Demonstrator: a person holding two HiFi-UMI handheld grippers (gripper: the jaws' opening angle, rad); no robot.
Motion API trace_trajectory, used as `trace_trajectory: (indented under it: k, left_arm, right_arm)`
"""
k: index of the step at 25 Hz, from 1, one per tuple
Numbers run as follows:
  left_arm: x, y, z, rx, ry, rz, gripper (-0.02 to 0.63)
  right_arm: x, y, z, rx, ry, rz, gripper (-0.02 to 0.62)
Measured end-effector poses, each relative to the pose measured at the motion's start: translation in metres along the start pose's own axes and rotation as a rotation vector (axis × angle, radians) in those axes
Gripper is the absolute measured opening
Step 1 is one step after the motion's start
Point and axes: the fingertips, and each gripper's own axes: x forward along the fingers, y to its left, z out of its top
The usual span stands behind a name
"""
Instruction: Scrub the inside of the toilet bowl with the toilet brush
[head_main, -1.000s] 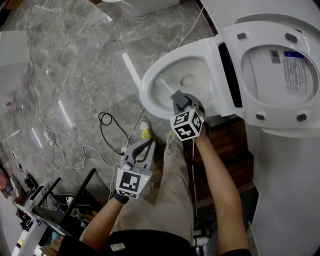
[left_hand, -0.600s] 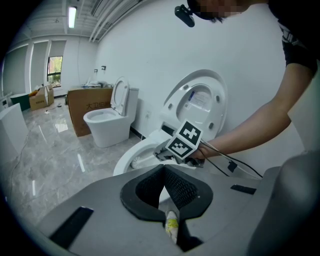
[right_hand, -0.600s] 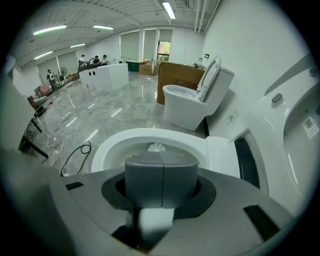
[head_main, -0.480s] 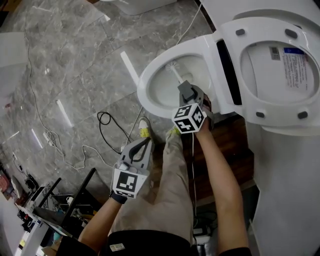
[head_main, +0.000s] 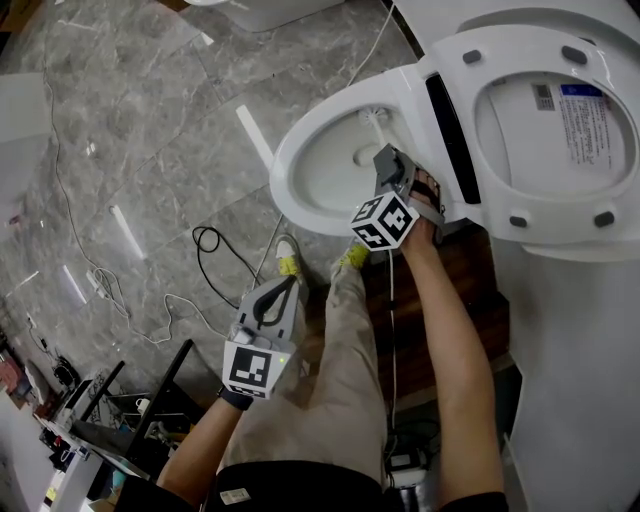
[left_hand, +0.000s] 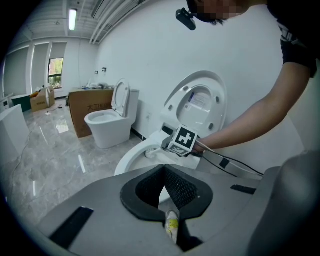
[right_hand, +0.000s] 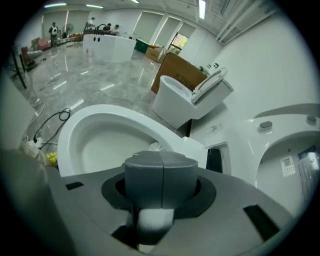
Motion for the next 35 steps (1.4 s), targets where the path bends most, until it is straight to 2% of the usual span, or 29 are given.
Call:
trace_trajectory:
  k: [11,21,25,29,35]
  left_arm:
    - [-0.003,0.003,-0.008,0.032,0.04,-0.008,0.018]
    - [-0.008,0.004,-0.014,0.039,0.054,-0.008,0.018]
    - [-0.01,0.004,-0.016,0.036,0.058,-0.006,0.018]
    - [-0.01,0.003,-0.015,0.039,0.057,-0.003,0.018]
    - [-0.01,-0.004,-0.016,0.046,0.06,-0.018,0.018]
  right_arm:
    - [0.003,0.001,-0.022,-0.15,0.102,-0.065,0.16]
    - [-0.003,0.017,-0.048,-0.428,0.262,-0.088,0.159]
    - [-0.01,0.023,-0.051,-0.441,0.294,-0.094,0.16]
    - [-0.019,0.03,-0.067,-0.549,0.403,-0.042,0.16]
    - [-0.031,0.038,-0.07,-0.625,0.515,0.041,0.16]
